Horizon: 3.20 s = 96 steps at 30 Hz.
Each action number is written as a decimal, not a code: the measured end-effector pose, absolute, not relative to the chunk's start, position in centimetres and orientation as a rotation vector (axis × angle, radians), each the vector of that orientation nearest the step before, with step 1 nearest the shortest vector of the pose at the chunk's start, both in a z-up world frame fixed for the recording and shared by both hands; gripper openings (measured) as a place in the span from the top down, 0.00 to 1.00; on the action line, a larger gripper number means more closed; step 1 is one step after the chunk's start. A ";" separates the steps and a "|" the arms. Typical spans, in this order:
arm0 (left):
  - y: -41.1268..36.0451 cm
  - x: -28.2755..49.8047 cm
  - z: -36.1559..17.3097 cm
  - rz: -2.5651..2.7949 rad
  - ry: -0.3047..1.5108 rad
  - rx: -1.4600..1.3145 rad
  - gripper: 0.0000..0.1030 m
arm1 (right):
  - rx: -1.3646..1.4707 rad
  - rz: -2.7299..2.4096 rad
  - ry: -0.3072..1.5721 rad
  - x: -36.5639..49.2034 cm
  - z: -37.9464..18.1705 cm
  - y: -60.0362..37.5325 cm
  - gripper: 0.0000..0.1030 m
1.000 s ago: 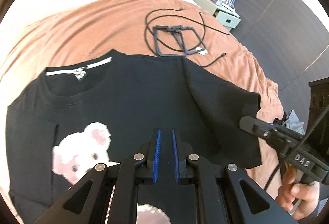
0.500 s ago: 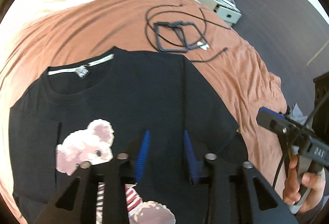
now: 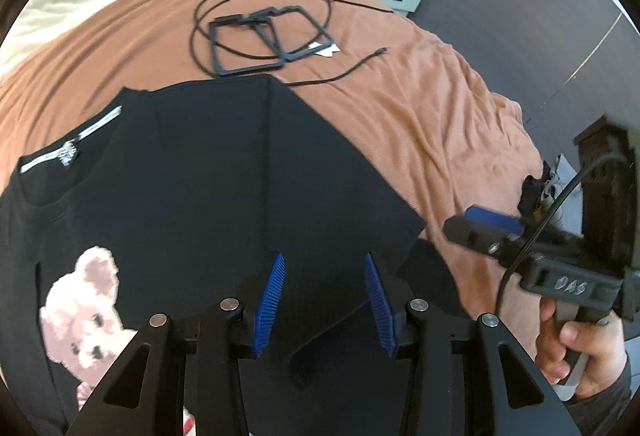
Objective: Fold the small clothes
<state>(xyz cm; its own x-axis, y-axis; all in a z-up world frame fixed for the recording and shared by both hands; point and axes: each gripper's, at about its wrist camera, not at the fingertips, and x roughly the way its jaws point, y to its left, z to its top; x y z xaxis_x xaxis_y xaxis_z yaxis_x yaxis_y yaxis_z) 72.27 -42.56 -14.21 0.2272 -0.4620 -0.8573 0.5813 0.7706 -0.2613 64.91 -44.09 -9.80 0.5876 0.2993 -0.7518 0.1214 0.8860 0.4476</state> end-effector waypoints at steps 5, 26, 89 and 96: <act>-44.9 71.5 -15.2 -0.775 1.153 0.115 0.57 | 0.503 0.094 0.953 63.9 -10.2 -45.5 0.45; -47.6 71.9 -18.4 -0.731 1.123 0.189 1.00 | 0.489 0.144 0.909 63.2 -9.9 -45.3 0.45; -41.5 71.8 -18.6 -0.567 0.958 0.609 0.56 | 0.498 0.174 0.948 66.0 -11.1 -41.1 0.48; -41.8 71.4 -17.3 -0.621 0.870 0.608 0.56 | 0.489 0.185 0.931 65.7 -10.2 -40.7 0.48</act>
<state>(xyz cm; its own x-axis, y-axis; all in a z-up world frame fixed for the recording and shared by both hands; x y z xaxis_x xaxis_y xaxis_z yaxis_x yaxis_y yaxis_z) 71.41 -41.79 -17.25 0.4973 -0.2430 -0.8329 0.7089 0.6673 0.2285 65.69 -40.65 -10.22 0.5911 0.3583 -0.7226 0.0550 0.8759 0.4794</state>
